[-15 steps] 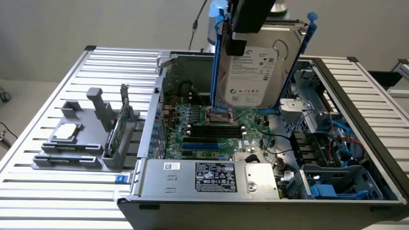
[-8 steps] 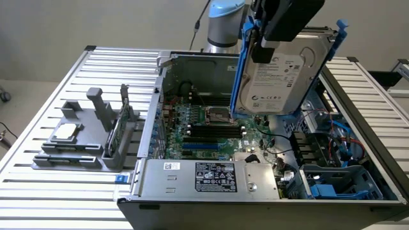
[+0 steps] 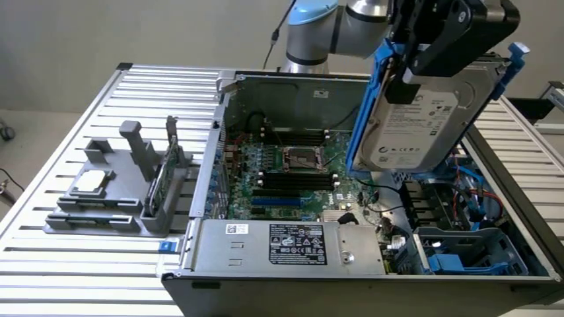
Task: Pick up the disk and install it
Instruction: 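Pick up the disk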
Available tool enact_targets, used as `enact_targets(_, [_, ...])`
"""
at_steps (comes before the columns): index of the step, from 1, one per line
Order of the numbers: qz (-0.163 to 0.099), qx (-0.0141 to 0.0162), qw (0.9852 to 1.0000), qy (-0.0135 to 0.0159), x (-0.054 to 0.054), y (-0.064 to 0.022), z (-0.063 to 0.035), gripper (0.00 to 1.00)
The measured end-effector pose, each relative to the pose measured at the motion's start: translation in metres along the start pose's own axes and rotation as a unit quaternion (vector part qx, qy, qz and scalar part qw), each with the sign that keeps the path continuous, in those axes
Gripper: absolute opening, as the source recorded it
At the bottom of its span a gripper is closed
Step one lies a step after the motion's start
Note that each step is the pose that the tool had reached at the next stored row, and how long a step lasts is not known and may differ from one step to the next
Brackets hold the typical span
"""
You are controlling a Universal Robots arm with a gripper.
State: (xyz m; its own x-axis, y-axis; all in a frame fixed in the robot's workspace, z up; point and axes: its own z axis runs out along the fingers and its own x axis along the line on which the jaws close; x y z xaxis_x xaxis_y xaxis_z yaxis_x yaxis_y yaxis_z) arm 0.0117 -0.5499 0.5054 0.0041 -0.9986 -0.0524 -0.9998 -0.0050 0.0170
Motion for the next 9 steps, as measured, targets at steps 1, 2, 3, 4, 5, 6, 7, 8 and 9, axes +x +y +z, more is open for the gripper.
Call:
enact_targets(1, [0.0, 0.0, 1.0, -0.0001, 0.003, -0.0025, 0.0007, 0.33])
enact_targets(2, [0.0, 0.0, 1.0, 0.0, 0.007, -0.0048, 0.0013, 0.33])
enact_targets(3, [0.0, 0.0, 1.0, 0.0, 0.01, -0.007, 0.002, 0.33])
enact_targets(4, [0.0, 0.0, 1.0, -0.0001, 0.014, -0.009, 0.0028, 0.33])
enact_targets(5, [0.0, 0.0, 1.0, 0.0, 0.018, -0.0112, 0.0034, 0.33])
enact_targets(6, [0.0, 0.0, 1.0, 0.0, 0.022, -0.0135, 0.0042, 0.33])
enact_targets(7, [0.0, 0.0, 1.0, -0.0001, 0.025, -0.0157, 0.0049, 0.33])
enact_targets(8, [0.0, 0.0, 1.0, 0.0, 0.029, -0.018, 0.0056, 0.33])
enact_targets(9, [0.0, 0.0, 1.0, 0.0, 0.032, -0.0203, 0.0062, 0.33])
